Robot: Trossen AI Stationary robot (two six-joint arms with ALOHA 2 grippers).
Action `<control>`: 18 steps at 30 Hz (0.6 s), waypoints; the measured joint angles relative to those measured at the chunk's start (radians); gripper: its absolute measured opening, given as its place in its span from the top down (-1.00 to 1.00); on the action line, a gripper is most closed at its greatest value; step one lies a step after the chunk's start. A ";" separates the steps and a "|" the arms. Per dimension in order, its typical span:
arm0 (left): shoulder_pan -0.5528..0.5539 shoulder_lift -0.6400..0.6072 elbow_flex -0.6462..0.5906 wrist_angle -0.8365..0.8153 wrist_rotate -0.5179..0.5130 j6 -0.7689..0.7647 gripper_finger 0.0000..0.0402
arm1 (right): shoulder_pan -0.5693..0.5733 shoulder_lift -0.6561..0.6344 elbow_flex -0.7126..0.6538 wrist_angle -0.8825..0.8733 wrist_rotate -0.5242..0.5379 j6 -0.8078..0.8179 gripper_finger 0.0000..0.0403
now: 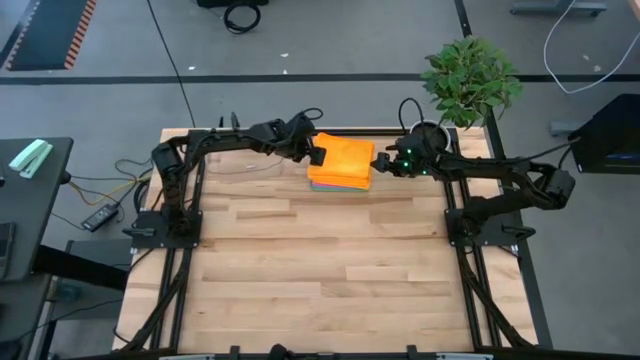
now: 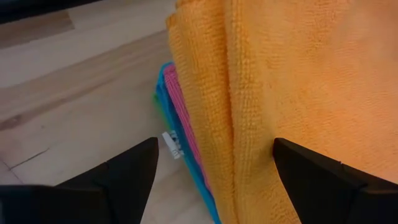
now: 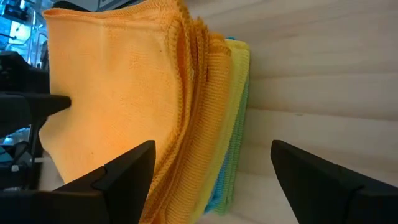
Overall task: Fold microfiber towels
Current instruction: Stack the folded orange towel on the folded orange towel
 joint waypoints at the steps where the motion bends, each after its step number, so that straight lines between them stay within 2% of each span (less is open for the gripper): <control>1: 0.000 0.000 0.004 -0.005 0.000 -0.002 -0.62 | 0.000 0.000 0.000 0.003 0.000 0.000 -0.62; 9: -0.003 0.002 0.143 -0.106 -0.010 0.030 -0.62 | 0.000 0.000 0.000 0.001 -0.028 -0.018 -0.62; 15: 0.001 0.010 0.300 -0.193 -0.187 0.145 -0.58 | 0.000 0.000 0.000 0.001 -0.055 -0.022 -0.62; 18: 0.032 0.049 0.356 -0.193 -0.202 0.184 -0.53 | 0.000 0.000 0.000 0.001 -0.073 -0.022 -0.62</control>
